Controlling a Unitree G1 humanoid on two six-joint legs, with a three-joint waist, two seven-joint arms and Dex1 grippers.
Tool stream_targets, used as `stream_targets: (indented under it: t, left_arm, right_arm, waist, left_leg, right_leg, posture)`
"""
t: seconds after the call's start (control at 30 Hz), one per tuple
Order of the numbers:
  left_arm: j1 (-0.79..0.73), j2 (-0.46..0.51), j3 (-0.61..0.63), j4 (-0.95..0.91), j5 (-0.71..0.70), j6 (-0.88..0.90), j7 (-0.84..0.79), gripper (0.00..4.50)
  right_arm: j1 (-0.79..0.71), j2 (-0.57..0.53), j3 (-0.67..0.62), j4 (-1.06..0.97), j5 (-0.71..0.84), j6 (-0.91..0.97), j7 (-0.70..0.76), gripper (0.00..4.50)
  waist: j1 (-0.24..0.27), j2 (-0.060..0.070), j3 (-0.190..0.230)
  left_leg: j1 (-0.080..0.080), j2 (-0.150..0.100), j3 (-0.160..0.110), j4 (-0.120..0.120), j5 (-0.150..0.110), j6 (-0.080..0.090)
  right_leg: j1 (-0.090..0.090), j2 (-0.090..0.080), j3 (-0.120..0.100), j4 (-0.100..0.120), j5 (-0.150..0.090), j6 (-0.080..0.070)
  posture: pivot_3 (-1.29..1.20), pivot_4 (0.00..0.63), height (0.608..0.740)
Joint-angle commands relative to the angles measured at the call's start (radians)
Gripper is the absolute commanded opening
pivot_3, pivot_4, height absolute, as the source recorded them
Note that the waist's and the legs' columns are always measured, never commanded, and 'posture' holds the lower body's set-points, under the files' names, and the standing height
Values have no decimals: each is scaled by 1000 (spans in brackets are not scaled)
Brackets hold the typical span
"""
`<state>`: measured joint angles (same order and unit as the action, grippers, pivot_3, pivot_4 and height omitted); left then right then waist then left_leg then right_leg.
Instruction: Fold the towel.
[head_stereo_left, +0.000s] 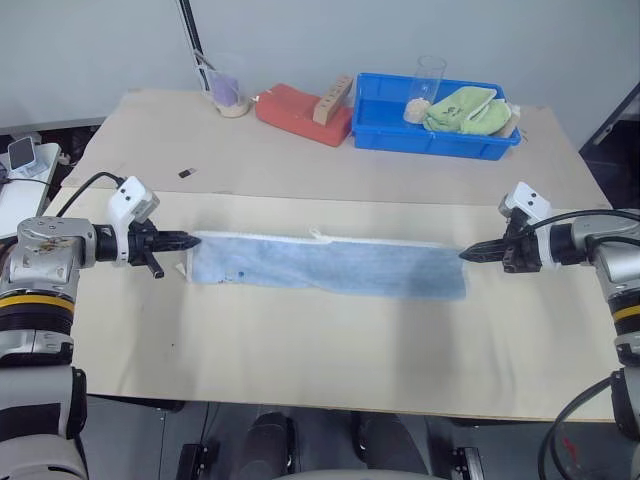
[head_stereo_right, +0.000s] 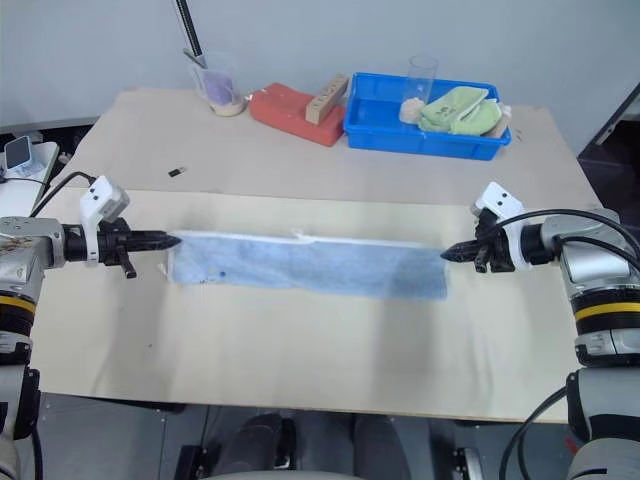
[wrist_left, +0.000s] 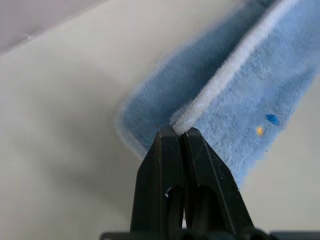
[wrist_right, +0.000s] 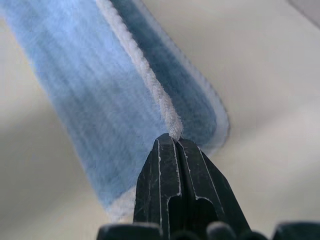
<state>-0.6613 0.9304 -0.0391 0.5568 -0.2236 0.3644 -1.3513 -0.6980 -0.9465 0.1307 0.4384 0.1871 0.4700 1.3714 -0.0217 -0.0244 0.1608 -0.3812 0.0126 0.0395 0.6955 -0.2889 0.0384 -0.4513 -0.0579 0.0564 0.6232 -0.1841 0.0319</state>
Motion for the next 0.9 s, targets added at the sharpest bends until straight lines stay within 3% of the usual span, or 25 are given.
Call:
stream_targets:
  t: [0.03, 0.23, 0.33, 0.57, 0.9]
  left_arm:
    - [61, 78, 26, -124, -27, -7, -94, 0]
    - [214, 156, 59, -292, -74, 18, -169, 0]
    - [221, 141, 70, -302, -82, 35, -138, 0]
    - [66, 52, 73, -129, -50, 39, -28, 0]
    - [-137, -50, 21, 208, 60, -65, 71, 0]
  right_arm:
    - [53, -82, -93, -154, 80, 48, 60, 29]
    - [240, -203, -154, -342, 132, 76, 110, 29]
    - [302, -227, -177, -422, 181, 136, 114, 29]
    - [125, -80, -118, -275, 139, 227, -69, 29]
    - [-75, 27, -23, 36, 12, 154, -135, 29]
  waist:
    - [2, 0, 0]
    - [9, 0, 0]
    - [11, 0, 0]
    - [5, 0, 0]
    - [7, 0, 0]
  left_leg:
    - [-4, 0, 0, 1, 0, 0]
    - [-5, 1, 0, 4, 0, 0]
    - [-4, 1, 1, 5, 0, 0]
    - [-3, 0, 1, 9, 0, 0]
    - [-5, -1, 1, 9, 0, 0]
  right_leg:
    - [-5, -1, 0, 4, 0, 0]
    - [-7, -1, 0, 2, 0, 0]
    - [-6, -1, 0, 2, -1, 1]
    - [-5, 2, 0, 4, 0, 0]
    - [-6, 1, 0, 4, 1, -1]
  posture:
    - [0, 150, 714]
    - [0, 150, 714]
    - [0, 150, 714]
    - [0, 150, 714]
    - [0, 150, 714]
